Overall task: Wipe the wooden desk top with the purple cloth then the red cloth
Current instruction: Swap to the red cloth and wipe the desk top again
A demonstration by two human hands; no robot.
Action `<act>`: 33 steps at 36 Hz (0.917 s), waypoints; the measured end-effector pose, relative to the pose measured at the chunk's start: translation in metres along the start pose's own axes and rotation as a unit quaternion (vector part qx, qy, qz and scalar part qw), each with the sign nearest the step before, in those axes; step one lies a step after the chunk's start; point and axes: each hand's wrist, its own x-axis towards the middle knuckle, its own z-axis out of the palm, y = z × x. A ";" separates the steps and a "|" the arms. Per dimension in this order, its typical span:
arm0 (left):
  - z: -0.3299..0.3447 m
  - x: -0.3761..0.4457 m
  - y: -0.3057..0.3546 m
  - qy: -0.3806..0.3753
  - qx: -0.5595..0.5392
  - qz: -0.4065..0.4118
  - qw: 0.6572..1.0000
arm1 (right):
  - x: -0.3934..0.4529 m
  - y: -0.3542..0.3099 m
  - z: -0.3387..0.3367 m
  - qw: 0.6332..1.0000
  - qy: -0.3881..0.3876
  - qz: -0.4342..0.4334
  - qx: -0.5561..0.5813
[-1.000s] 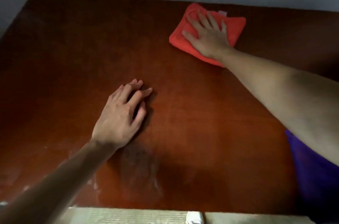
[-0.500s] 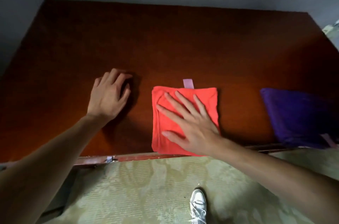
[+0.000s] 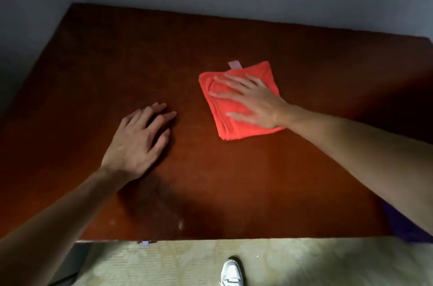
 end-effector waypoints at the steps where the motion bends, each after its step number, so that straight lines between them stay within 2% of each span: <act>1: -0.001 0.000 0.000 -0.002 -0.006 -0.003 1.000 | 0.012 0.012 -0.002 1.000 -0.002 -0.001 -0.002; 8: -0.002 0.002 0.000 -0.021 -0.022 0.008 1.000 | 0.094 0.089 -0.021 1.000 -0.007 -0.021 -0.007; 14: 0.001 0.006 -0.003 -0.024 -0.024 0.004 0.999 | 0.152 0.129 -0.032 1.000 0.009 0.029 0.005; 17: 0.002 0.006 -0.004 -0.017 -0.028 0.002 0.999 | 0.164 0.133 -0.033 0.995 0.035 0.087 0.031; 26: 0.005 0.005 -0.004 0.006 -0.032 0.014 0.999 | 0.163 0.098 -0.021 0.957 0.073 0.270 0.081; 29: 0.005 0.006 -0.004 0.019 -0.031 0.012 0.999 | 0.148 0.067 -0.018 0.951 0.070 0.285 0.094; 33: 0.005 0.006 -0.001 0.044 -0.044 0.005 0.998 | 0.114 0.013 -0.007 0.958 0.072 0.264 0.084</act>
